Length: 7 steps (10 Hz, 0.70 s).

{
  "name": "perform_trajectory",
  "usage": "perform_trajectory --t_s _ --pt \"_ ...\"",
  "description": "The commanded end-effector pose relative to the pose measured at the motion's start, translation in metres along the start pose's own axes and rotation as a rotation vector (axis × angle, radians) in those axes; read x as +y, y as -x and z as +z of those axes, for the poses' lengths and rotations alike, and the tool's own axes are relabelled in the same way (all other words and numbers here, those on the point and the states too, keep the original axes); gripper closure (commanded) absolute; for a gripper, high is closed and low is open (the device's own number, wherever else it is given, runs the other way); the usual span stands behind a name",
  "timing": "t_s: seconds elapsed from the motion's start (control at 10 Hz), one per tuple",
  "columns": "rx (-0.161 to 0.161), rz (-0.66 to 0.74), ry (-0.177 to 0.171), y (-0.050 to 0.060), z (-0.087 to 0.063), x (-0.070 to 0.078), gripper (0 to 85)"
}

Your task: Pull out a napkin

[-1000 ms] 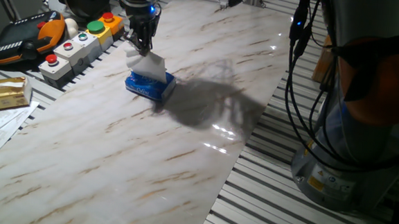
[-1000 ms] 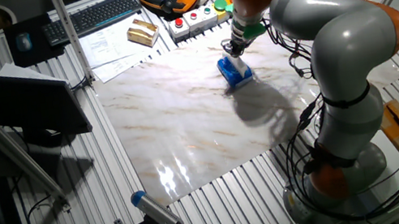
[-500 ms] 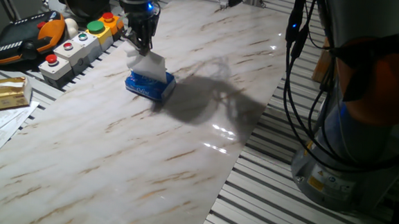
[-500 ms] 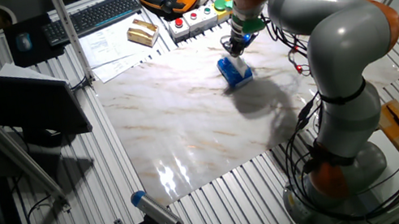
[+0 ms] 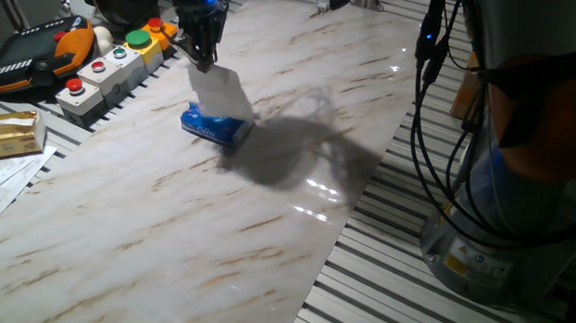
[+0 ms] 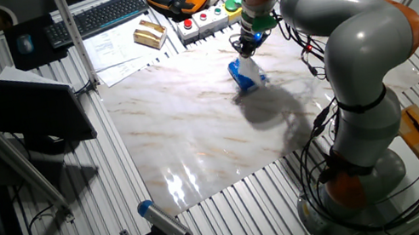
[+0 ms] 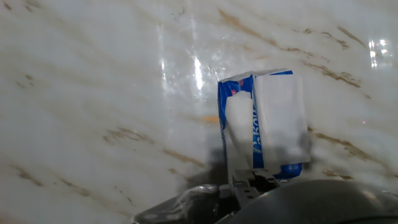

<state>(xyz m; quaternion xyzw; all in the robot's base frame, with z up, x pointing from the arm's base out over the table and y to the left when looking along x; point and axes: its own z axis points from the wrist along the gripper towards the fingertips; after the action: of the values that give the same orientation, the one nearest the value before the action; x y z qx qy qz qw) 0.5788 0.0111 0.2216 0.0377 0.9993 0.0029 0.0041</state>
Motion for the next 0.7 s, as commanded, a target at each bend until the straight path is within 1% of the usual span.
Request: perform_trajectory --t_s 0.0,0.2,0.4,0.5,0.6 --pt "0.000 0.004 -0.002 -0.001 -0.001 0.002 84.3" --pt "-0.003 0.008 -0.004 -0.002 0.001 0.009 84.3" --pt "-0.009 0.018 -0.005 -0.005 0.006 0.018 84.3" --pt "-0.013 0.025 -0.007 -0.007 0.010 0.025 84.3" --pt "-0.016 0.030 -0.012 -0.009 0.012 0.029 84.3"
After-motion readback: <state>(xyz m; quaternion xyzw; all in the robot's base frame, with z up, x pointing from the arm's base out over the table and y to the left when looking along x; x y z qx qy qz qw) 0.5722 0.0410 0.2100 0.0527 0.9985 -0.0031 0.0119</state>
